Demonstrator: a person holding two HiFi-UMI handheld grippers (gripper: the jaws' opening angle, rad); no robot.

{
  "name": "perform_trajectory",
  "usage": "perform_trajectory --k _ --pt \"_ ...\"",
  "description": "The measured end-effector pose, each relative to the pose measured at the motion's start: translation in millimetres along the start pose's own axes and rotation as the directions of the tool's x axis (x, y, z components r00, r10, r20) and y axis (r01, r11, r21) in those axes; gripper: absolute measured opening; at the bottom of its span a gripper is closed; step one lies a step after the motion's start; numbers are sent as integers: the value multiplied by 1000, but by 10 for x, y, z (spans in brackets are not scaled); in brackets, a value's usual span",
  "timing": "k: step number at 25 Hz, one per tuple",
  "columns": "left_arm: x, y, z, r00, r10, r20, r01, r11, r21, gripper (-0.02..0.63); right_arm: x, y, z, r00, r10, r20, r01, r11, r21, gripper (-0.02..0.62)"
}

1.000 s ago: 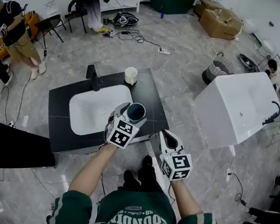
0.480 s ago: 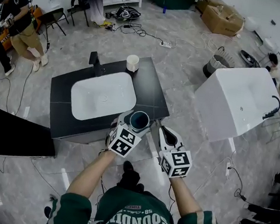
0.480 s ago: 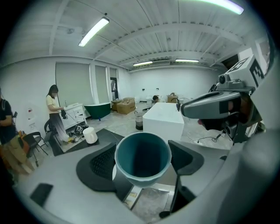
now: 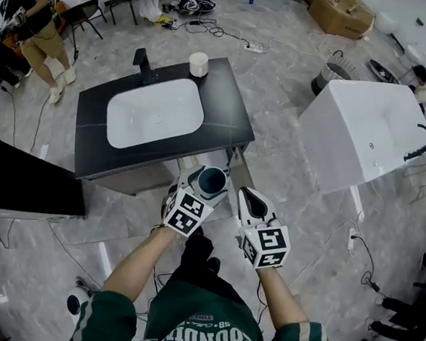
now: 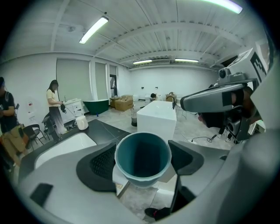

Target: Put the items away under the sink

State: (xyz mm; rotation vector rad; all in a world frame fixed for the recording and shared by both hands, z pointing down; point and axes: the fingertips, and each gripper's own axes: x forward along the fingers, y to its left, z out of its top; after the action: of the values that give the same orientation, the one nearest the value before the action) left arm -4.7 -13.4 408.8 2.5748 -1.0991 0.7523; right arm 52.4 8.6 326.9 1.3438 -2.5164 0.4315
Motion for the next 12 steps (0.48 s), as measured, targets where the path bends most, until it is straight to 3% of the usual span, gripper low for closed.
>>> perform_trajectory --k 6,12 --pt "164 -269 -542 999 -14 -37 12 999 -45 385 -68 -9 -563 1000 -1 -14 2 998 56 43" --pt "783 29 -1242 999 5 -54 -7 1000 -29 385 413 -138 -1243 1000 -18 -24 20 997 79 43"
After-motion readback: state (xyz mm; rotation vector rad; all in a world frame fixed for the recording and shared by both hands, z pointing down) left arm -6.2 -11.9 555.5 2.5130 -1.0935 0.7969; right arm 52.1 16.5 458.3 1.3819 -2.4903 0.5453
